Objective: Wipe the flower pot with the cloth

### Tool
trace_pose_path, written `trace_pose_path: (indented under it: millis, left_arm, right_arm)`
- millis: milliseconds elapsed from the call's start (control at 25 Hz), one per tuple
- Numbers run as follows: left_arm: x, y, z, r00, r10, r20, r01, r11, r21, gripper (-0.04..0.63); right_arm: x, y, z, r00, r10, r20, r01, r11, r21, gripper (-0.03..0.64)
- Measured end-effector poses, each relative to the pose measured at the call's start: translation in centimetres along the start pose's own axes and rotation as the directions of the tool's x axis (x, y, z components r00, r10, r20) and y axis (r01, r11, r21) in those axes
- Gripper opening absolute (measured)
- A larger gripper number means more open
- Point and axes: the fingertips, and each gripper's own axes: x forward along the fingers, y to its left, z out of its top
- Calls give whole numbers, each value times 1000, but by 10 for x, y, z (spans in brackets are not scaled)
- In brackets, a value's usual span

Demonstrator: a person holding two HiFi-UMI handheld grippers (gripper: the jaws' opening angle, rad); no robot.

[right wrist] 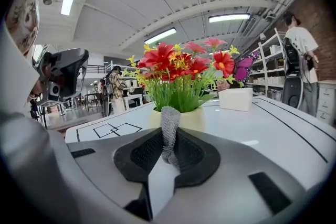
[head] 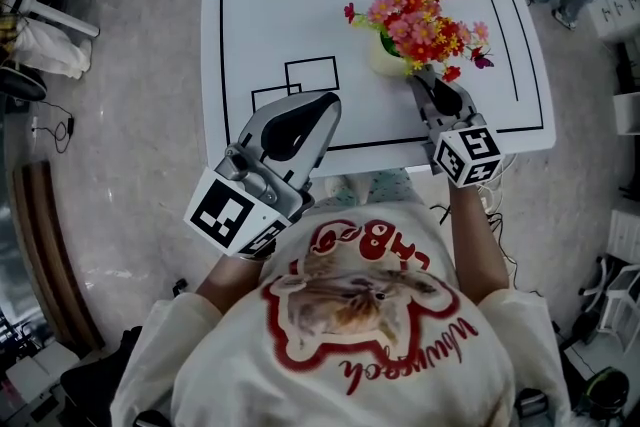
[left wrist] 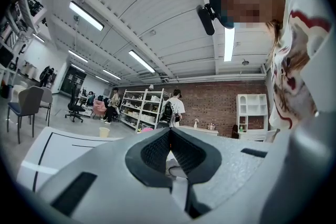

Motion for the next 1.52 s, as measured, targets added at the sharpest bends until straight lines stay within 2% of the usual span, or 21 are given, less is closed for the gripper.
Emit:
trace_pose_path:
  millis: [320, 560, 720, 880, 1000, 1120, 1160, 1320, 1520]
  left_arm:
    - [2, 1, -5, 1000, -6, -13, 6, 1000, -1, 3]
    - [5, 4, -9, 999, 18, -27, -18, 1000, 5, 3]
    - [8, 7, -14, 999, 30, -43, -30, 999, -12, 3]
    - [16, 4, -10, 999, 21, -32, -21, 1000, -4, 3]
    - [30, -11, -2, 999, -29, -23, 30, 999, 36, 3]
    - [44, -29, 10, 997, -83, -8, 84, 993, 87, 6]
    - [48, -32, 13, 996, -90, -9, 91, 991, 101, 22]
    - [63, -42, 21, 992, -122, -24, 124, 983, 134, 157]
    - [91, -63, 24, 982, -182, -58, 190, 963, 191, 229]
  right_arm:
    - [4, 17, 5, 998, 51, 25, -52, 998, 21, 55]
    - [-2, 40, 15, 986, 148, 71, -151, 988, 39, 55]
    - [-25, 65, 37, 960, 256, 111, -261, 965, 29, 55]
    - [-53, 83, 79, 926, 342, 158, -343, 939, -21, 55]
    - [-67, 87, 114, 902, 392, 180, -383, 920, -85, 55]
    - [-78, 85, 144, 890, 416, 183, -401, 909, -116, 55]
    - [-81, 84, 153, 886, 423, 188, -407, 906, -118, 55]
    - [-92, 84, 179, 858, 476, 190, -459, 879, -130, 55]
    - [-101, 75, 197, 837, 519, 174, -496, 853, -162, 55]
